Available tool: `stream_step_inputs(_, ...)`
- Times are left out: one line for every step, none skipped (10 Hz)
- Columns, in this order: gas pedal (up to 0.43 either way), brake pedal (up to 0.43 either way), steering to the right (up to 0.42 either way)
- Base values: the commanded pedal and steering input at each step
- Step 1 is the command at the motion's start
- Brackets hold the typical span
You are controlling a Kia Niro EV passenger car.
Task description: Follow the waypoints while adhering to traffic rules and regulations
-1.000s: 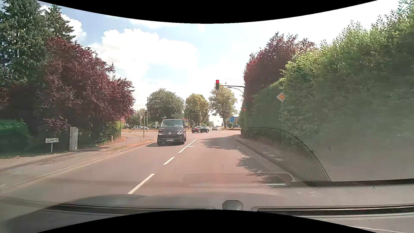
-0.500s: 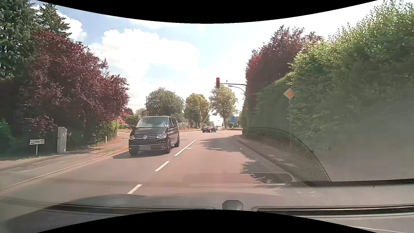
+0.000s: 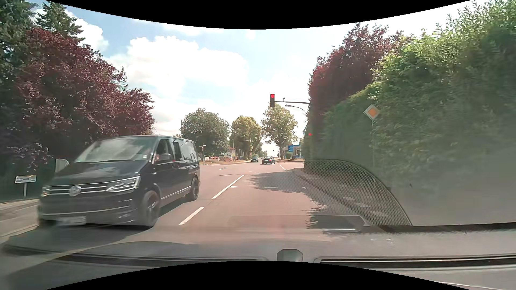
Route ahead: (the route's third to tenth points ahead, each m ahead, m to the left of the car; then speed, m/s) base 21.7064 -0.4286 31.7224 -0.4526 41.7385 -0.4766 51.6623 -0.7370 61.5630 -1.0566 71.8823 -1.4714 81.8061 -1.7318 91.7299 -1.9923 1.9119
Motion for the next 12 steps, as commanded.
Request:
stream_step_inputs(0.0, 0.0, -0.029)
stream_step_inputs(0.0, 0.0, -0.029)
stream_step_inputs(0.0, 0.0, -0.029)
stream_step_inputs(0.0, 0.0, -0.03)
stream_step_inputs(0.0, 0.0, -0.03)
stream_step_inputs(0.0, 0.0, -0.031)
stream_step_inputs(0.0, 0.0, -0.031)
stream_step_inputs(0.0, 0.0, -0.031)
stream_step_inputs(0.0, 0.006, -0.03)
stream_step_inputs(0.0, 0.006, -0.03)
stream_step_inputs(0.0, 0.0, -0.029)
stream_step_inputs(0.0, 0.006, -0.027)
